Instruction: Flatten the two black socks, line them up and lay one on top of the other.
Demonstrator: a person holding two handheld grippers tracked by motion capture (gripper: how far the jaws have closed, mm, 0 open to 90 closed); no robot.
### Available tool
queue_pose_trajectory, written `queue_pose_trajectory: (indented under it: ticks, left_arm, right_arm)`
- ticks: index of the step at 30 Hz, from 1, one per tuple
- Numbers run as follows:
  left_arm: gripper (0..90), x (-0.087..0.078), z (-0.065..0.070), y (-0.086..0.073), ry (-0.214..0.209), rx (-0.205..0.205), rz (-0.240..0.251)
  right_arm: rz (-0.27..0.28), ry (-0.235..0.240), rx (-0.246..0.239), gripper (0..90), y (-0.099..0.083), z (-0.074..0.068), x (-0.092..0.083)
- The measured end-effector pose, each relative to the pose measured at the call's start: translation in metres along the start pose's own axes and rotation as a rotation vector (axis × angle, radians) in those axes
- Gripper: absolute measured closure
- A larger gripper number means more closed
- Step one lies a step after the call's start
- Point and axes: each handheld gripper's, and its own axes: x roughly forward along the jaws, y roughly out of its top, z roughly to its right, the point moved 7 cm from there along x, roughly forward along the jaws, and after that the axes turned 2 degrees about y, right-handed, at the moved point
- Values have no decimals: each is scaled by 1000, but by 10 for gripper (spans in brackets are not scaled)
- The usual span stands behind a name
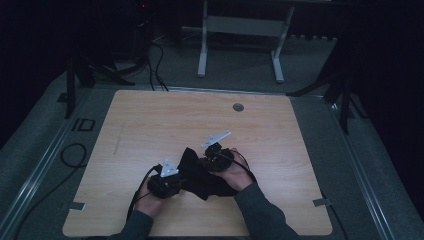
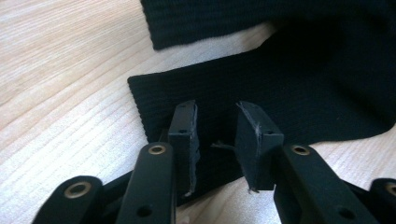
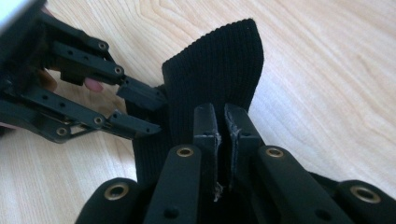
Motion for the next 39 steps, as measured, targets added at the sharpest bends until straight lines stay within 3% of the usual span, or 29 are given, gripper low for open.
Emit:
queue_pose_trajectory:
  ticks: [3, 6, 9, 15, 25, 39]
  left_arm:
    - [660, -7, -5, 2, -16, -31, 28]
    - [661, -18, -16, 4, -34, -96, 73]
    - [690, -28, -28, 2, -6, -128, 87]
    - [771, -32, -37, -3, 35, -158, 67]
    - [820, -31, -39, -7, 45, -173, 33]
    - [826, -26, -33, -8, 33, -159, 14]
  right_arm:
    - [0, 6, 4, 840, -2, -1, 2]
    - [-5, 13, 4, 840, -4, -2, 5]
    - [-12, 20, 6, 840, -7, -3, 9]
    - [-32, 38, -5, 840, -11, -9, 18]
    - [-40, 95, -53, 837, -16, -19, 24]
    - [-63, 122, -40, 834, -20, -21, 36]
